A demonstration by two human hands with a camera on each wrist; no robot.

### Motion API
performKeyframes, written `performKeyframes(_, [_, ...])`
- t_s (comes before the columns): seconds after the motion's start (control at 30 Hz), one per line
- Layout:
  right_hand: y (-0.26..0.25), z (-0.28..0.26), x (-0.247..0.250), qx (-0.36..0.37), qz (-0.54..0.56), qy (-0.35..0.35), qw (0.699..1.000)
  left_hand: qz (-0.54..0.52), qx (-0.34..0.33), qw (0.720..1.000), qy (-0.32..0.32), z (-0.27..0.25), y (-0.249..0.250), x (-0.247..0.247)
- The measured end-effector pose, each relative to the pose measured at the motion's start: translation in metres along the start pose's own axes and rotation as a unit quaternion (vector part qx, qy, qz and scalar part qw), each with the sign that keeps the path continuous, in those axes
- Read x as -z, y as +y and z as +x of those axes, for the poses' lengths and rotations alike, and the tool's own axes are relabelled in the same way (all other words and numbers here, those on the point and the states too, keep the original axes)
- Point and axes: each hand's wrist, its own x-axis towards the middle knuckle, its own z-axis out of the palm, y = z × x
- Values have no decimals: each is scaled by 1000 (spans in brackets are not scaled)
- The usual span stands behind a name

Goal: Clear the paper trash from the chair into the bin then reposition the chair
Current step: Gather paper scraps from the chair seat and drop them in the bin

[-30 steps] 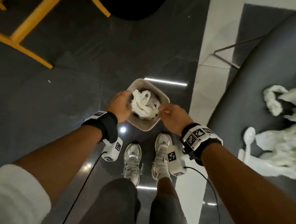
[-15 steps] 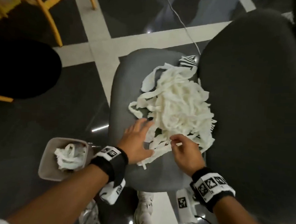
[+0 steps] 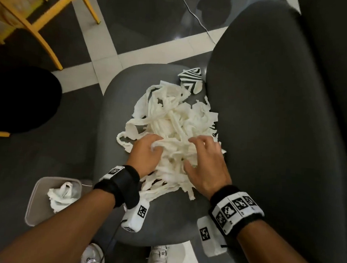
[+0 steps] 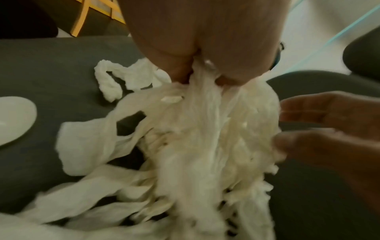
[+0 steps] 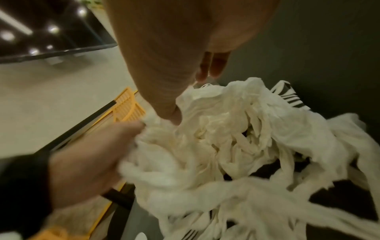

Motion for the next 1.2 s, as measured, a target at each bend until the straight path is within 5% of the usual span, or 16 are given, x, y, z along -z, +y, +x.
performKeyframes(0.17, [-16, 18, 2, 77, -59, -27, 995, -161, -31, 986, -16, -10, 51, 34])
performKeyframes(0.27, [-22, 26, -7, 96, 154, -33, 983, -210, -34, 976, -47, -12, 68, 51])
performKeyframes(0.37, [-38, 29, -4, 46, 331, -19, 942, -244, 2, 970, -4, -11, 56, 60])
performKeyframes(0.53, [-78, 18, -1, 108, 320, -85, 937, -337, 62, 938, -53, -30, 43, 55])
performKeyframes(0.63, [-73, 19, -3, 119, 288, -83, 946, -314, 76, 946, -6, -38, 35, 55])
performKeyframes(0.77, [-55, 30, -11, 136, 109, -113, 978, -356, 109, 928, 7, -46, 17, 75])
performKeyframes(0.83, [-64, 37, -23, 209, 16, -163, 964, -377, 105, 920, -38, -57, 15, 83])
performKeyframes(0.9, [-81, 46, -41, 252, 67, -212, 942, -369, 98, 922, -63, -65, 10, 89])
performKeyframes(1.0, [-112, 50, -70, 195, 185, -236, 934, -325, 71, 943, 14, -66, -1, 106])
performKeyframes(1.1, [-142, 39, -90, 76, 312, -171, 931, -206, 26, 972, 113, -68, -21, 132])
performKeyframes(1.2, [-184, 23, -106, -15, 447, -122, 886, -268, 105, 955, 75, -80, -55, 145])
